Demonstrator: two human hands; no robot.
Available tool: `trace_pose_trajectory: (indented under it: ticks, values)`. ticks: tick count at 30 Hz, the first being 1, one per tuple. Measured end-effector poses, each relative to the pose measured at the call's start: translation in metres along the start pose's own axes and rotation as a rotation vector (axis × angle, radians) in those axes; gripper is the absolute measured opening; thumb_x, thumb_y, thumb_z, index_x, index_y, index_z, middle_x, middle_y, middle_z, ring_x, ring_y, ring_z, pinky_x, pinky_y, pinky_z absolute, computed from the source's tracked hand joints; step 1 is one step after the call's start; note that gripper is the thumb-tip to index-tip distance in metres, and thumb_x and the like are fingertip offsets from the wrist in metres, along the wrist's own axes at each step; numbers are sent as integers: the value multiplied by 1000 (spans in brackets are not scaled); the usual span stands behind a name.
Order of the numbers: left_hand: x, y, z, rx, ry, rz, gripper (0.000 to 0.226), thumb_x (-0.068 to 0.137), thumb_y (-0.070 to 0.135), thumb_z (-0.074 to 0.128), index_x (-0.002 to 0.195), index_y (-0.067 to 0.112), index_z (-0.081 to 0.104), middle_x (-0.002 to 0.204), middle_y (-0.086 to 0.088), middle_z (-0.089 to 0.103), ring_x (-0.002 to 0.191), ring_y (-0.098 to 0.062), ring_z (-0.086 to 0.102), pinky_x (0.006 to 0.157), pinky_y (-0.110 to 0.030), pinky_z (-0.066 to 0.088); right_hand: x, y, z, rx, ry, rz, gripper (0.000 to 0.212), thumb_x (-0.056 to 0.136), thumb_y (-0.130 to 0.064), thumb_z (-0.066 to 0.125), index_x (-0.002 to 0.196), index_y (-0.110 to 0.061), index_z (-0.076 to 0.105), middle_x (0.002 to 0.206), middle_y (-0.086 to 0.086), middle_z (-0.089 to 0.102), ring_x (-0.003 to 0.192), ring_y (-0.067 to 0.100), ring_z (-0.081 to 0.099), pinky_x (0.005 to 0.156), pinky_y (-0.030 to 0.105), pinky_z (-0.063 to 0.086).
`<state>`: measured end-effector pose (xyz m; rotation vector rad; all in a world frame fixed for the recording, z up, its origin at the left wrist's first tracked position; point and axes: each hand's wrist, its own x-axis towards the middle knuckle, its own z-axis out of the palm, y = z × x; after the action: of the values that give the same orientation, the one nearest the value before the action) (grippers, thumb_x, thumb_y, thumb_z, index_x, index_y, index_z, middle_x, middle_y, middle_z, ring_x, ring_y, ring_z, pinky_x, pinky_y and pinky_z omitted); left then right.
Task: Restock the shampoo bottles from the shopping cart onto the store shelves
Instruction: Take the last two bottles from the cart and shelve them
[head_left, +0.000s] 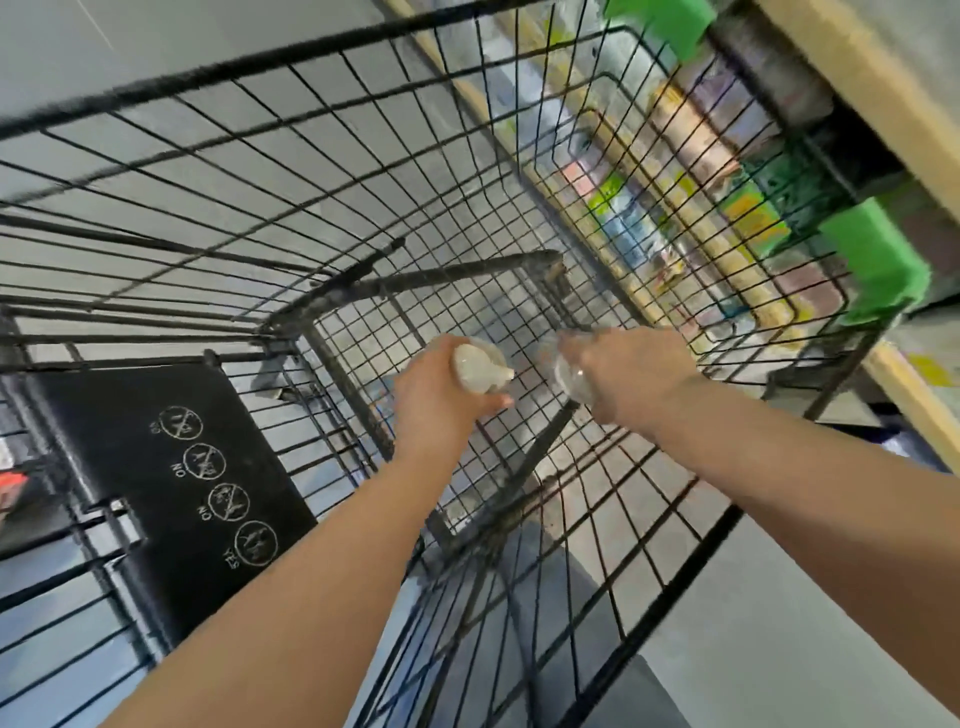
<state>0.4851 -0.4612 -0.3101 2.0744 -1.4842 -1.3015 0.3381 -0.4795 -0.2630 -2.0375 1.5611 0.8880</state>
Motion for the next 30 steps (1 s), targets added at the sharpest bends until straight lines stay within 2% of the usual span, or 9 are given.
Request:
trace_pose_trajectory:
  ticks: [4, 6, 11, 16, 19, 23, 25, 28, 30]
  values:
    - [17, 7, 20, -63, 14, -38, 56, 60, 17, 81, 106, 9, 51, 98, -1, 53, 89, -15, 45, 77, -28, 40, 12, 24, 9, 105, 16, 57, 58, 87, -20, 56, 137, -29, 29, 130, 7, 50, 118, 28, 48, 87, 36, 45]
    - [22, 6, 29, -46, 27, -30, 59, 60, 22, 81, 108, 8, 50, 102, -2, 54, 90, -16, 45, 72, -22, 35, 17, 29, 16, 305, 52, 81, 61, 85, -20, 58, 138, -25, 29, 132, 11, 51, 121, 30, 43, 95, 37, 41]
    - [29, -2, 38, 15, -13, 23, 70, 57, 31, 82, 115, 15, 47, 119, -6, 55, 108, -23, 51, 91, -41, 46, 36, 46, 32, 639, 96, 40, 86, 74, -21, 72, 143, -23, 21, 145, 5, 39, 135, 27, 29, 112, 34, 17]
    - [27, -16, 33, -156, -140, 27, 97, 57, 6, 82, 136, 20, 27, 138, -5, 36, 125, -19, 39, 105, -38, 37, 37, 63, 39, 1032, 66, -28, 102, 65, -1, 76, 144, -23, 15, 139, 8, 40, 131, 19, 35, 90, 7, 24]
    - [30, -26, 31, -247, -219, -39, 108, 59, -1, 79, 141, 24, 13, 142, -3, 33, 129, -15, 34, 105, -34, 36, 37, 73, 42, 1113, -9, 3, 106, 64, 6, 75, 144, -25, 13, 138, 8, 41, 118, 16, 42, 92, 21, 32]
    - [39, -34, 37, -219, -260, -45, 95, 62, -1, 77, 136, 25, 23, 133, 2, 39, 120, -12, 36, 104, -32, 35, 49, 82, 52, 935, -174, 68, 94, 68, 9, 70, 141, -23, 20, 140, 12, 39, 126, 25, 40, 103, 34, 35]
    - [43, -38, 41, -230, -240, -30, 79, 65, -5, 74, 123, 31, 35, 119, 6, 43, 115, -12, 39, 99, -29, 36, 59, 82, 58, 895, -216, 94, 99, 67, 7, 72, 143, -25, 18, 142, 11, 38, 129, 28, 37, 107, 40, 35]
    - [50, -45, 48, -282, -230, -18, 70, 66, -10, 70, 97, 43, 37, 102, 14, 46, 105, -11, 43, 88, -23, 37, 75, 78, 64, 912, -215, 48, 107, 63, 6, 76, 144, -26, 13, 141, 6, 40, 131, 26, 34, 108, 34, 29]
    - [54, -50, 52, -294, -228, -35, 68, 66, -10, 70, 94, 43, 38, 95, 20, 45, 96, -6, 45, 80, -15, 39, 85, 76, 65, 966, -214, 12, 107, 62, 8, 76, 144, -21, 13, 142, 8, 37, 132, 27, 32, 110, 33, 27]
